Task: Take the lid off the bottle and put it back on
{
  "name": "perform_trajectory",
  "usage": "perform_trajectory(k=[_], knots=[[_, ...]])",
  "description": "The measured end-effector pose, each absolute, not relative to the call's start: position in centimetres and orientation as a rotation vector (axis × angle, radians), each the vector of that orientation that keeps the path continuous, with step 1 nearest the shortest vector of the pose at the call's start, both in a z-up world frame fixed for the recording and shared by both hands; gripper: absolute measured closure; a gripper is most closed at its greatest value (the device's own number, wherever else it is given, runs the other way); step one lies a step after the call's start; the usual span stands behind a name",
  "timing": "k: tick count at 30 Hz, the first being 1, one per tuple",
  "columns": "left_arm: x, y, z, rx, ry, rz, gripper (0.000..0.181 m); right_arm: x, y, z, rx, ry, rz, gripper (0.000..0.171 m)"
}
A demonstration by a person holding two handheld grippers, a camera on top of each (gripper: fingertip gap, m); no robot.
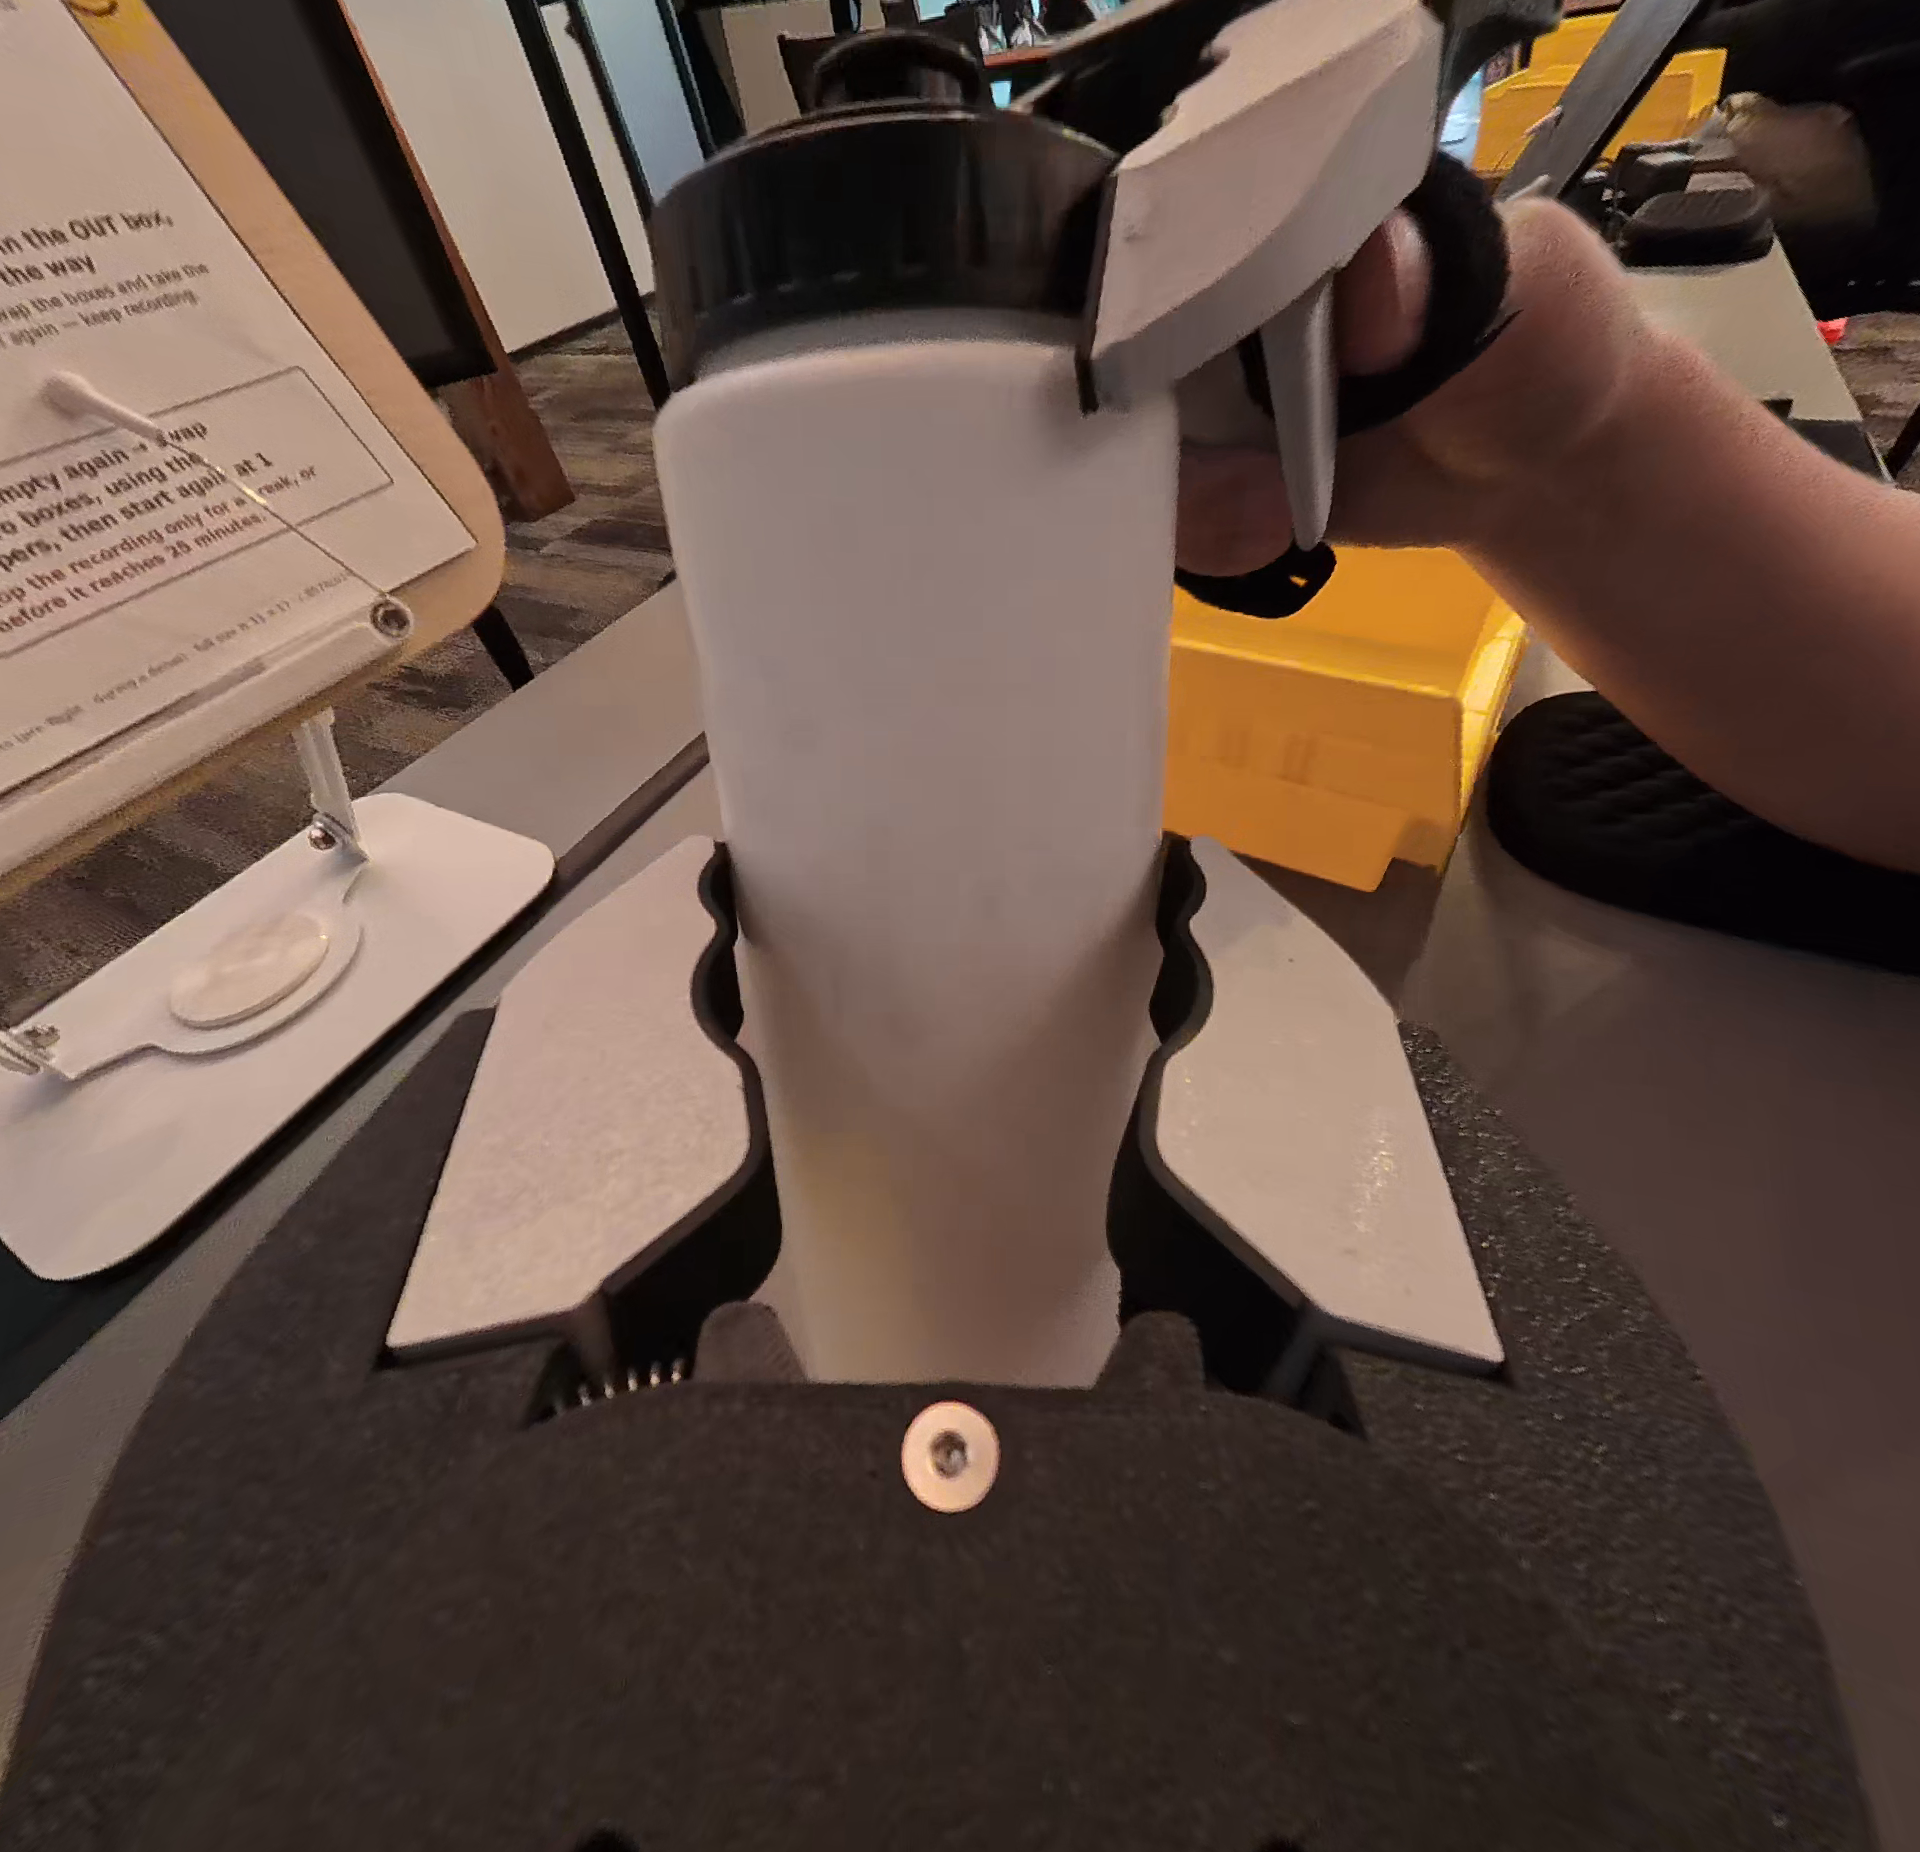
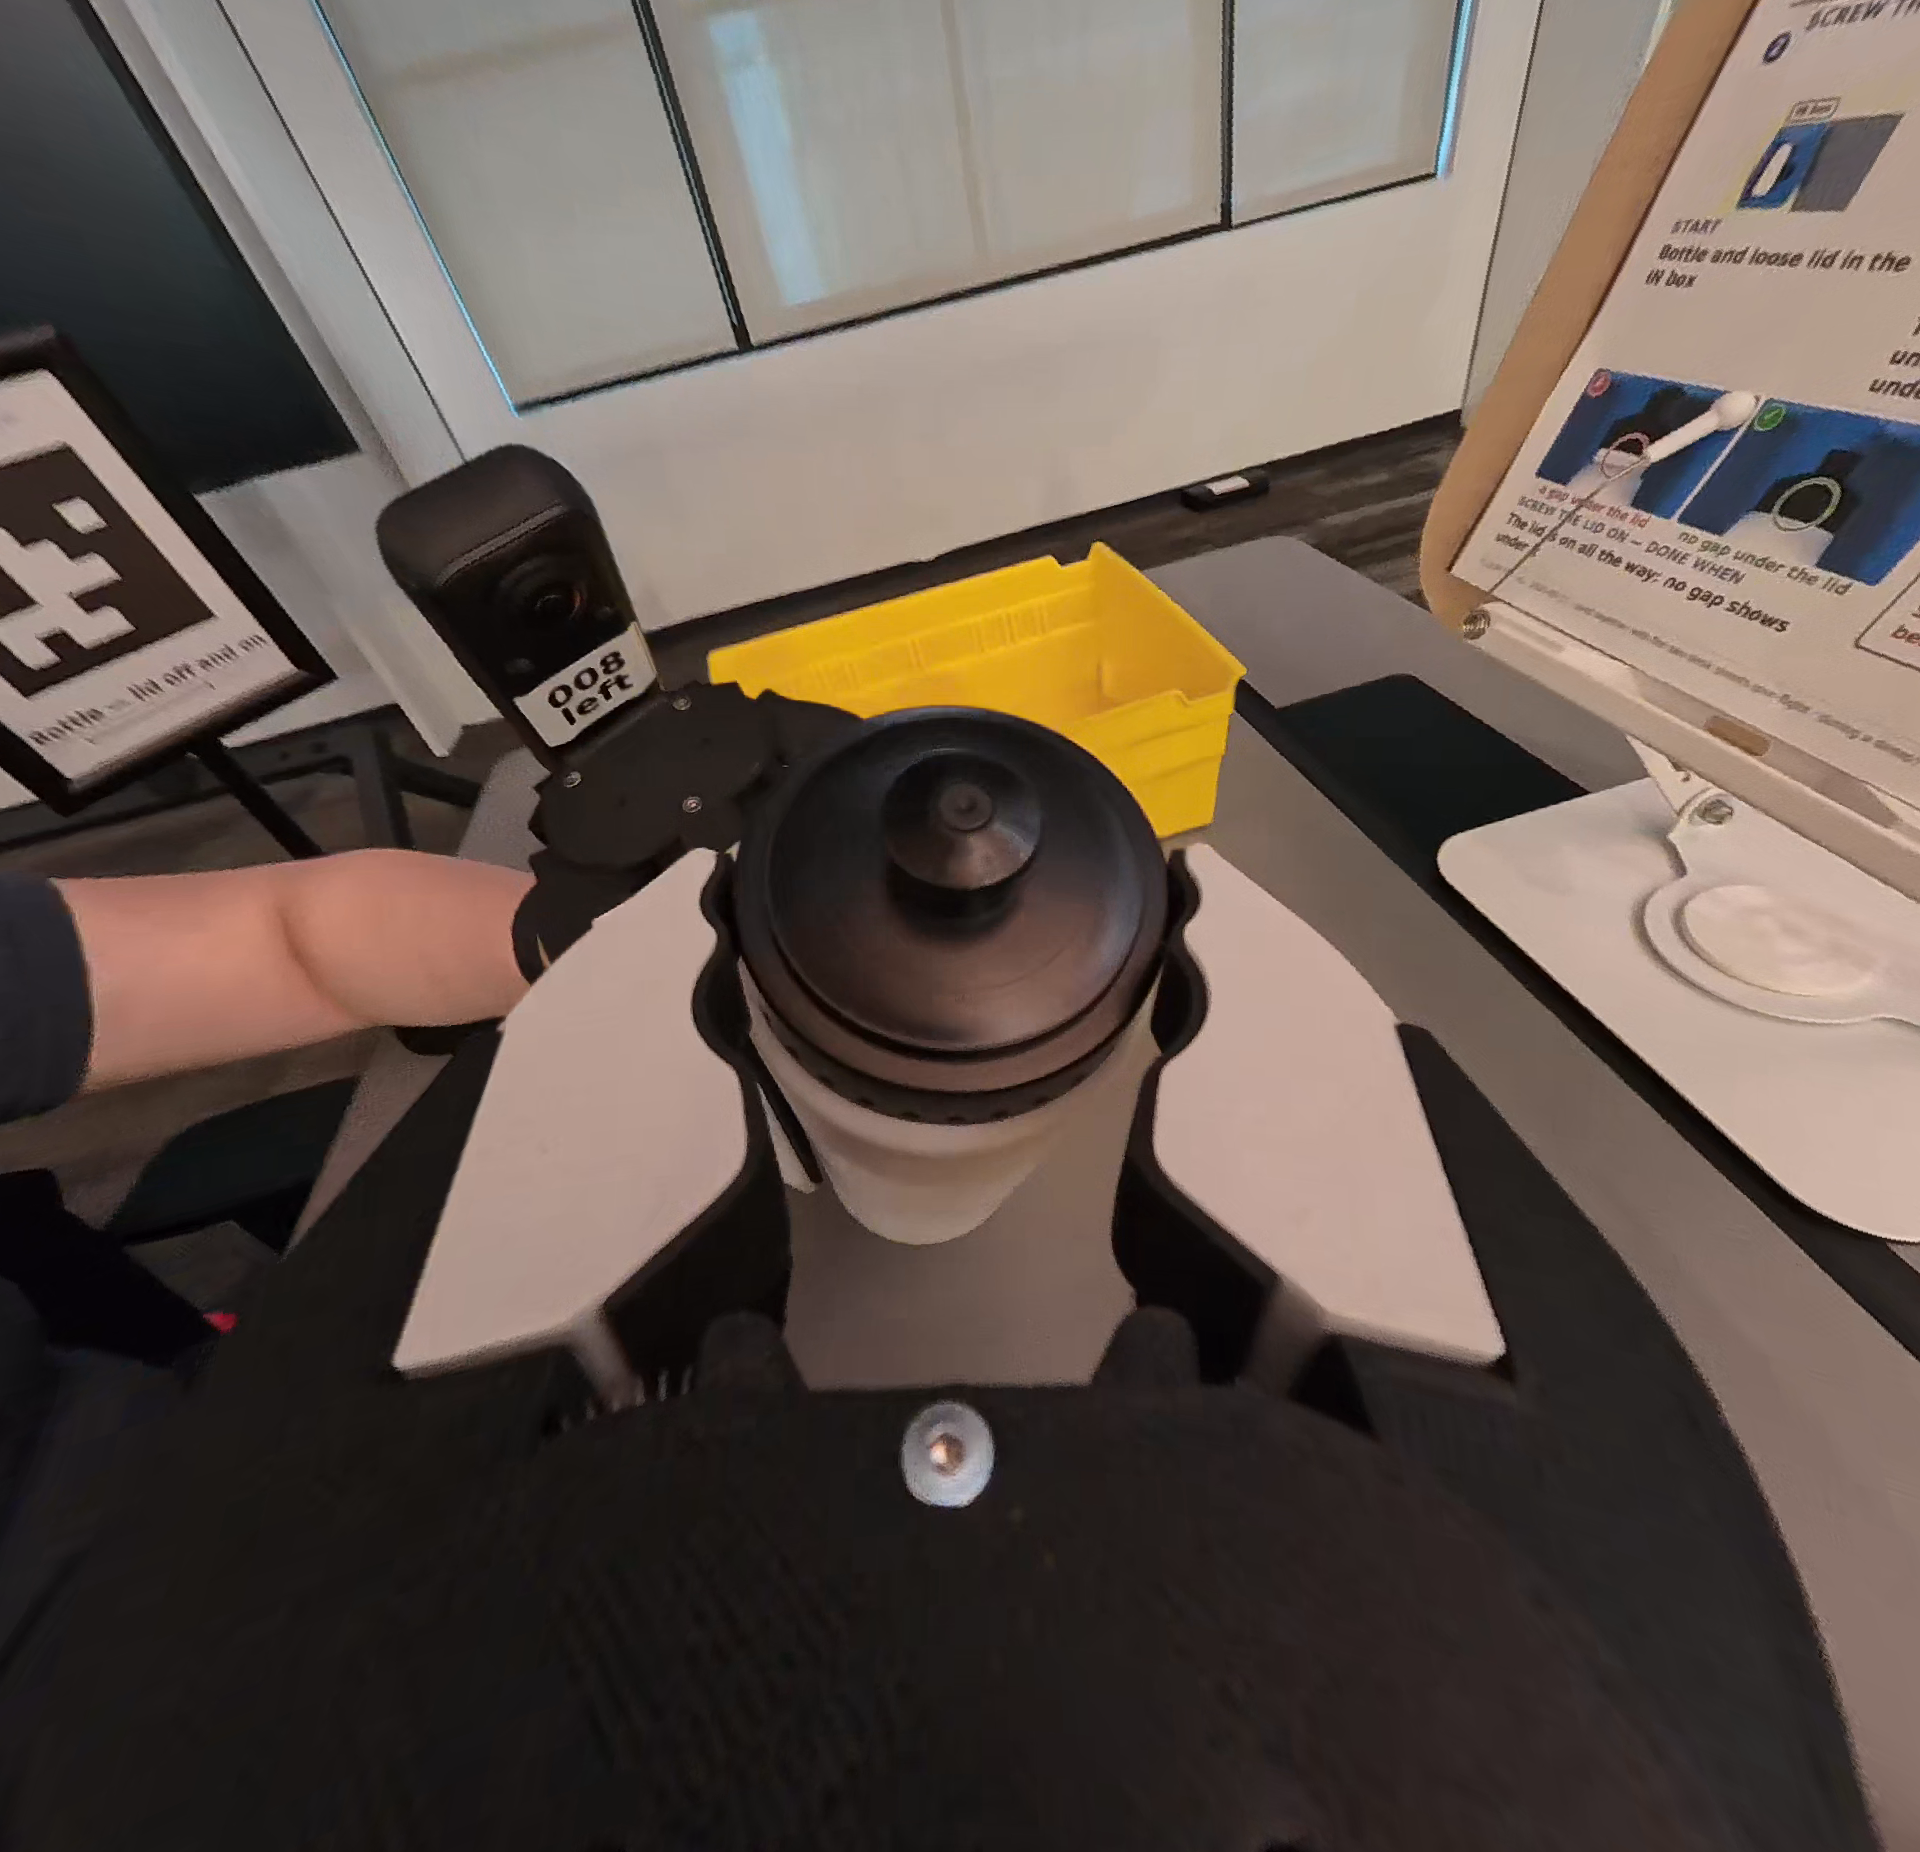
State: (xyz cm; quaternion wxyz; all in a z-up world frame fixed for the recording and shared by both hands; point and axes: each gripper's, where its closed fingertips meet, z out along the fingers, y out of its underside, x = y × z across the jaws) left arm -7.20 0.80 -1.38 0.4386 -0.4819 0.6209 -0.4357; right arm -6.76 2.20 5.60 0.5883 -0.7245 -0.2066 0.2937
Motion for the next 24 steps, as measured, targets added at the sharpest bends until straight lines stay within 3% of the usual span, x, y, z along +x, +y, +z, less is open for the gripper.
perform_trajectory(k=[4,6,10,24], knots=[[-7.5,1.1,-2.7,-1.189,1.453,-1.168,0.102,-7.8,3.0,3.9,-1.751,-0.514,0.619,0.094],[-7.7,1.2,-2.5,-1.147,1.375,-1.188,0.088,-8.3,3.2,3.1,-1.789,-0.533,0.605,0.094],[-7.7,0.8,-2.2,-1.093,1.335,-1.141,0.079,-10.1,3.1,2.0,-1.827,-0.592,0.595,0.093],[-7.1,0.3,-2.7,-1.123,1.281,-1.098,0.085,-11.1,2.3,1.8,-1.949,-0.563,0.502,0.095]])
